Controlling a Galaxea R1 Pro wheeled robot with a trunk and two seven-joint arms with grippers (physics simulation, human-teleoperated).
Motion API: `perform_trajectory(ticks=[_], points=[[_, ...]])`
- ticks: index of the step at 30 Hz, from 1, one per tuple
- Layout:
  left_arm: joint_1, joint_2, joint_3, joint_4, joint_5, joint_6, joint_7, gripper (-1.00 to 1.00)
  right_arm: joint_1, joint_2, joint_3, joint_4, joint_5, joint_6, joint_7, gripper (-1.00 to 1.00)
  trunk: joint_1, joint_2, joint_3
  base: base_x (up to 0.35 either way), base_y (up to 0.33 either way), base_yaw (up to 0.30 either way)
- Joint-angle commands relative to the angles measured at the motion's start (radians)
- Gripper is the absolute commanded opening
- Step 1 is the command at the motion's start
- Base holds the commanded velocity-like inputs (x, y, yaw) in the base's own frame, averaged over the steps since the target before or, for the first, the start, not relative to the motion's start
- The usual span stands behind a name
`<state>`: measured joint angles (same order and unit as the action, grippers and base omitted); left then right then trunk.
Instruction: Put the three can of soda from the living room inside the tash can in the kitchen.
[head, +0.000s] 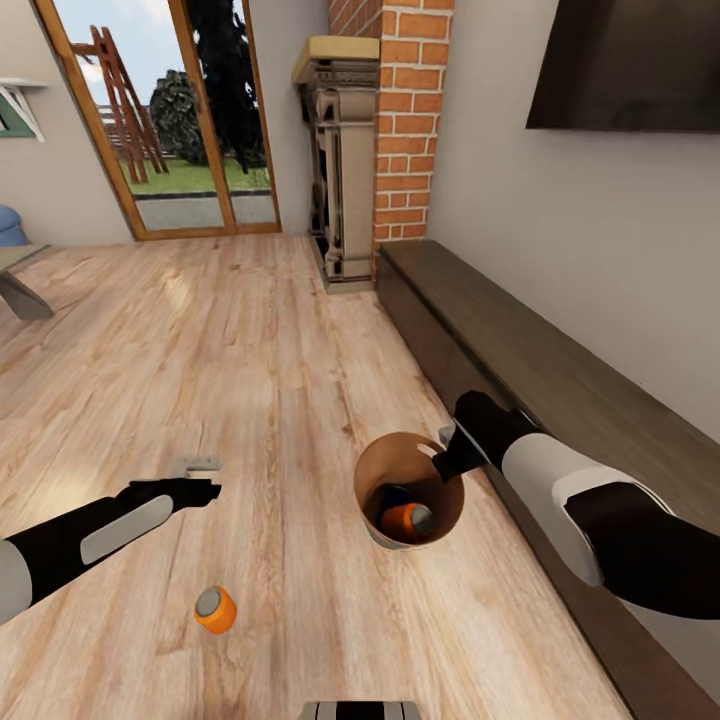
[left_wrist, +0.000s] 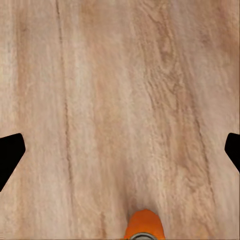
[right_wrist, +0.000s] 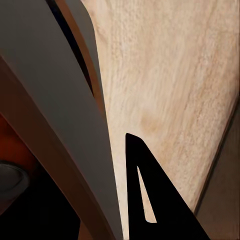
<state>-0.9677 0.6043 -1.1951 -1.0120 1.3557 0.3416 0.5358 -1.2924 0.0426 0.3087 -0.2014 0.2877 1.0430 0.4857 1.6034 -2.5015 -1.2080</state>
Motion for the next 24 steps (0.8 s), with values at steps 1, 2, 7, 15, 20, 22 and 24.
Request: perform_trajectory(ticks=[1,2,7,15,20,22,24], points=[[0.001,-0.003,0.000,0.026,0.001,-0.001,-0.002,1.00,0.000,-0.002,-0.015,-0.002,-0.024,0.004,-0.003,-1.00,0.000,0.000,-0.001,0.235,0.000,0.000],[0.002,-0.006,0.000,0.038,0.001,-0.002,-0.003,1.00,0.000,-0.002,-0.018,-0.003,-0.025,0.004,-0.004,-1.00,0.000,0.000,-0.002,0.151,0.000,0.000],[0.003,-0.009,0.000,0.090,0.007,0.005,-0.014,1.00,0.001,-0.002,-0.020,-0.004,-0.025,0.004,-0.005,-1.00,0.000,0.000,-0.003,0.064,0.000,0.000],[0.003,-0.038,-0.001,0.204,0.086,0.015,-0.106,1.00,0.001,-0.002,-0.021,-0.004,-0.025,0.004,-0.006,-1.00,0.000,0.000,-0.004,0.009,0.000,0.000],[0.003,-0.108,-0.001,0.307,0.089,0.016,-0.118,1.00,0.001,0.003,-0.022,-0.004,-0.024,0.004,-0.007,-1.00,0.000,0.000,-0.004,0.000,0.000,0.000],[0.003,-0.122,-0.002,0.327,0.088,0.021,-0.119,1.00,0.001,0.003,-0.023,-0.004,-0.024,0.004,-0.007,-1.00,0.000,0.000,-0.004,0.000,0.000,0.000],[0.002,-0.142,-0.002,0.358,0.090,0.088,-0.119,1.00,-0.002,0.000,-0.027,-0.004,-0.024,0.004,-0.006,-1.00,0.000,0.000,-0.004,0.000,0.000,0.000]])
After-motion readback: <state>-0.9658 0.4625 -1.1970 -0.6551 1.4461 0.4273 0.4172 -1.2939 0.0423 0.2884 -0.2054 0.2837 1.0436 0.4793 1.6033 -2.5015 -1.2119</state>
